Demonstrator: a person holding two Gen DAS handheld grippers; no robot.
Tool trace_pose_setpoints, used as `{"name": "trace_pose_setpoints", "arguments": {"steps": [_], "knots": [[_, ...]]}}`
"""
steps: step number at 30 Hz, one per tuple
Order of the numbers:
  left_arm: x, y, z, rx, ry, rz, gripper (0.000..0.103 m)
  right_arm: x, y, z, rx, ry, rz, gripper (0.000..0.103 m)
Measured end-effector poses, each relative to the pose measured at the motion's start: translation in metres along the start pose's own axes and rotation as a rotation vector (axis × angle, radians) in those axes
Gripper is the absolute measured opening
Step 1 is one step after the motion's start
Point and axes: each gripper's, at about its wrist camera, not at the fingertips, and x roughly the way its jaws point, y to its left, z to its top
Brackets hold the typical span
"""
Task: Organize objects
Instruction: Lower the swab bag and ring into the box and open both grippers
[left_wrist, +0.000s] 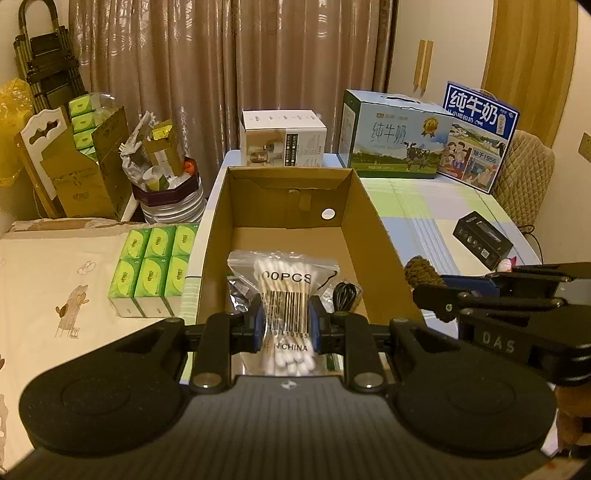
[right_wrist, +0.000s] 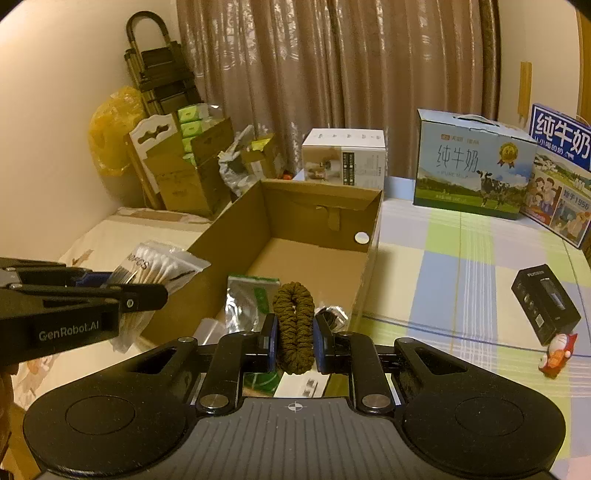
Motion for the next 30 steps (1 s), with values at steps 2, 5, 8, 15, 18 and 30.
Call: {"name": "trace_pose_setpoints", "arguments": {"steps": [2, 5, 8, 15, 18, 30], "knots": [[0.008, 0.002, 0.004, 0.001, 0.0, 0.001, 0.02, 0.005, -0.004, 0.003, 0.006, -0.001, -0.003, 0.016], [0.02, 0.005, 0.009, 0.0, 0.004, 0.004, 0.021, 0.012, -0.01, 0.006, 0.018, 0.002, -0.009, 0.016], [0.033, 0.006, 0.012, 0.0, 0.007, 0.0, 0.037, 0.017, -0.015, 0.007, 0.033, 0.007, -0.012, 0.016], [0.041, 0.009, 0.007, -0.006, 0.022, 0.013, 0.044, 0.022, -0.018, 0.003, 0.049, 0.018, -0.003, 0.016], [0.041, 0.009, 0.003, -0.003, 0.031, 0.015, 0.044, 0.023, -0.017, 0.003, 0.054, 0.019, 0.002, 0.016], [0.03, 0.009, 0.002, 0.004, 0.028, 0.022, 0.045, 0.016, -0.01, 0.01, 0.059, -0.002, 0.021, 0.016]]}}
